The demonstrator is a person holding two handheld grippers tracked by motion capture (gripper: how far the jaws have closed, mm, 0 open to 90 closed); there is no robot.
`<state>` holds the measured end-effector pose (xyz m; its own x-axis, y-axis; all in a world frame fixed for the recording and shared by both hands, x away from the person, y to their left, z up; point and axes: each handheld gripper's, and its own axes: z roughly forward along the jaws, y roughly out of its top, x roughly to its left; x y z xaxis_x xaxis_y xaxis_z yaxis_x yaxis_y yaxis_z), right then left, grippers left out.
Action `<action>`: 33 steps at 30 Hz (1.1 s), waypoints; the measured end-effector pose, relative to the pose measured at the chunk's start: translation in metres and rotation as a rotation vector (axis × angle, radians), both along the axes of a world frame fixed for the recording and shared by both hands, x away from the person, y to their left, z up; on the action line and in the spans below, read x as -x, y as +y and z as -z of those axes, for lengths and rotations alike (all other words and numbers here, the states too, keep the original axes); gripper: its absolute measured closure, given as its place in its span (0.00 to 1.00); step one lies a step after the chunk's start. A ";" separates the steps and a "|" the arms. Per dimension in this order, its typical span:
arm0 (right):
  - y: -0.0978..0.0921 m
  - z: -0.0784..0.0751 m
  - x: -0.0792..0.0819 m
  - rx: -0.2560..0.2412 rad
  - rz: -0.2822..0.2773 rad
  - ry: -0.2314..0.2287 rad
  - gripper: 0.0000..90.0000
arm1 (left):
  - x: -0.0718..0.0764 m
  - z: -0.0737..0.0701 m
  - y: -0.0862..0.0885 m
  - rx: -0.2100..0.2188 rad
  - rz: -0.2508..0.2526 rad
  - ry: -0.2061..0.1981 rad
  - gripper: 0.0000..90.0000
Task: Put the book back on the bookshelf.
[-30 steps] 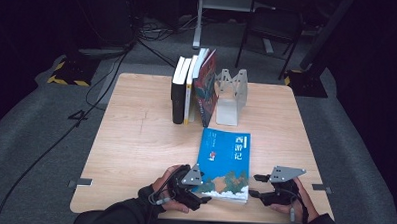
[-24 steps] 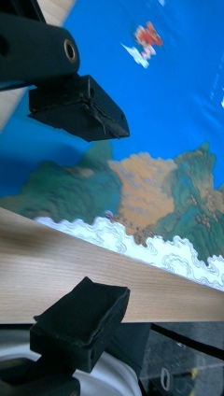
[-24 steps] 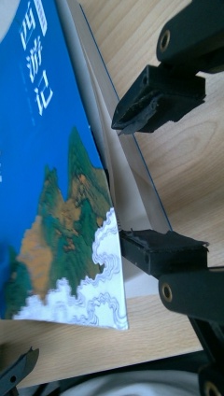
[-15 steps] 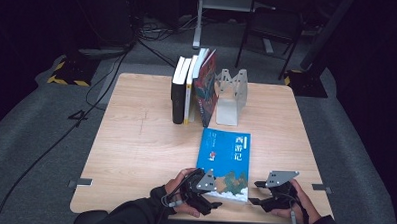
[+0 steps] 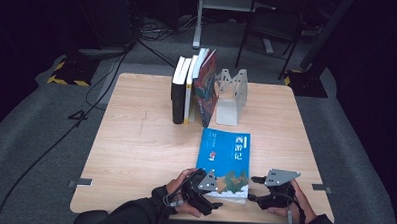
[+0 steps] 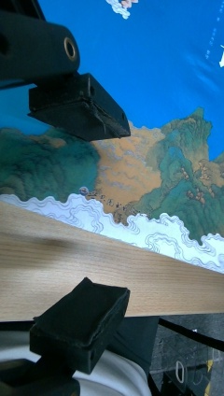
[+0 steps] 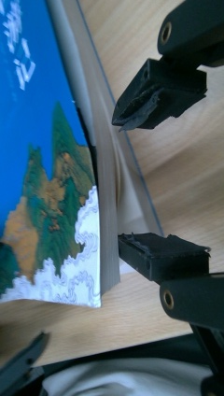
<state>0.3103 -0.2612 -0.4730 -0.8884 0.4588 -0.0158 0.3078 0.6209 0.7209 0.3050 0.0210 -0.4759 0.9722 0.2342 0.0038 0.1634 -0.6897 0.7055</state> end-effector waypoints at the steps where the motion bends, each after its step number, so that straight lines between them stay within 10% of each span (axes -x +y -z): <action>1: 0.001 -0.001 0.000 -0.006 0.003 -0.009 0.39 | 0.001 0.000 -0.002 -0.005 -0.005 -0.007 0.22; 21: 0.023 -0.029 -0.011 -0.124 0.040 -0.134 0.38 | 0.005 -0.003 -0.038 -0.010 -0.115 -0.099 0.21; 33: 0.025 -0.031 -0.013 -0.136 0.048 -0.146 0.38 | -0.006 -0.008 -0.026 0.037 -0.181 -0.071 0.58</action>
<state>0.3237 -0.2361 -0.4415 -0.8584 0.5071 -0.0775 0.2210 0.5020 0.8362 0.3113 -0.0054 -0.4681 0.9118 0.4064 0.0590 0.2314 -0.6272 0.7437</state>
